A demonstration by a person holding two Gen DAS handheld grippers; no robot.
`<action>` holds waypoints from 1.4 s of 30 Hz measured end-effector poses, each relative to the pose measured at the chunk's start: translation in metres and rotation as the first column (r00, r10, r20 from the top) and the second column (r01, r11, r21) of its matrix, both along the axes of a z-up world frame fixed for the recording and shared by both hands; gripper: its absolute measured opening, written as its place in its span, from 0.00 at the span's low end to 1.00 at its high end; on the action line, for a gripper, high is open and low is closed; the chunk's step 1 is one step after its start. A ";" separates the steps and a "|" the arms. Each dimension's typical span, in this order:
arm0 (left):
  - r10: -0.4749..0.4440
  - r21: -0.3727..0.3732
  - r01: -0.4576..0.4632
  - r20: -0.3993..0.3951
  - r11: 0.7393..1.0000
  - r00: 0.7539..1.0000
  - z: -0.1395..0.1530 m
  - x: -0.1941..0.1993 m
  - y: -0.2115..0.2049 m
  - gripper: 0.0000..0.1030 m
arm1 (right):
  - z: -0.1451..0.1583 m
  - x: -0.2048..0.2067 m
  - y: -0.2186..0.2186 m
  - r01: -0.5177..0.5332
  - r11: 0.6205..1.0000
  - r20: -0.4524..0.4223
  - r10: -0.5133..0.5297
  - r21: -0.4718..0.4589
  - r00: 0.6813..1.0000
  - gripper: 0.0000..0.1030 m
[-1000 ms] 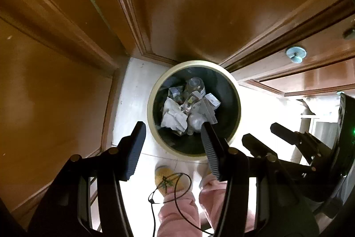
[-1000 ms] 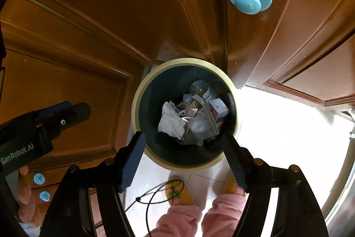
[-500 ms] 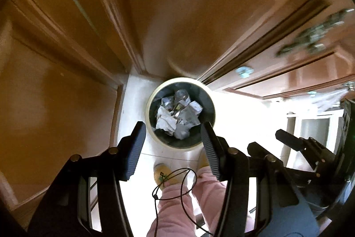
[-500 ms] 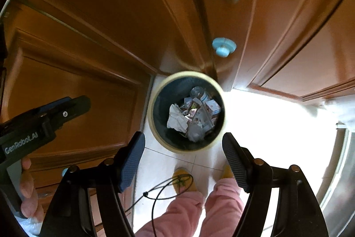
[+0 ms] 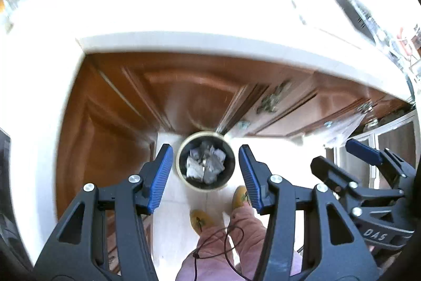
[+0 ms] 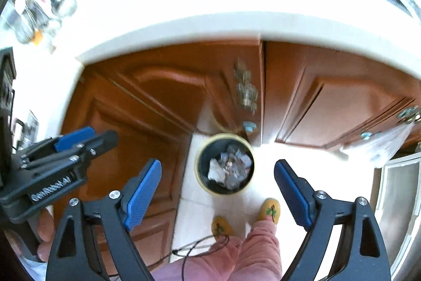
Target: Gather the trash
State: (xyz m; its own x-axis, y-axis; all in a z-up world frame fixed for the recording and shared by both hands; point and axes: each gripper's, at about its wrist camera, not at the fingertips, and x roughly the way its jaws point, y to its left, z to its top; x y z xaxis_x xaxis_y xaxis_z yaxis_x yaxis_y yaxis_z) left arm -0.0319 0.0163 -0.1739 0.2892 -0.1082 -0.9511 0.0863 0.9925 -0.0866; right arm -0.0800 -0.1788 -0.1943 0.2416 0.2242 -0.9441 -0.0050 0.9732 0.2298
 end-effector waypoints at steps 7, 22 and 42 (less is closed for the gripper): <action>0.019 0.012 -0.021 0.130 1.000 0.991 0.086 0.011 0.000 0.47 | 0.100 0.008 -0.007 0.039 0.999 0.137 -0.038 -0.007 0.990 0.89; 0.038 0.044 -0.054 0.309 0.998 0.950 0.203 0.026 -0.013 0.48 | 0.259 0.039 -0.017 0.076 0.997 0.319 -0.062 -0.032 0.946 0.92; 0.076 0.021 -0.090 0.372 0.996 0.925 0.235 0.031 -0.021 0.49 | 0.313 0.051 -0.019 0.062 0.997 0.389 -0.039 -0.047 0.921 0.93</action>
State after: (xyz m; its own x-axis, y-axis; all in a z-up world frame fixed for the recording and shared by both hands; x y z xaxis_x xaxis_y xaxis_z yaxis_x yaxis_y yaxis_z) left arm -0.0009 -0.0051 0.0616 0.6280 -0.0352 -0.7774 0.0223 0.9994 -0.0272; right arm -0.0291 -0.1976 0.1190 0.6005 0.1508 -0.7853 -0.0330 0.9859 0.1641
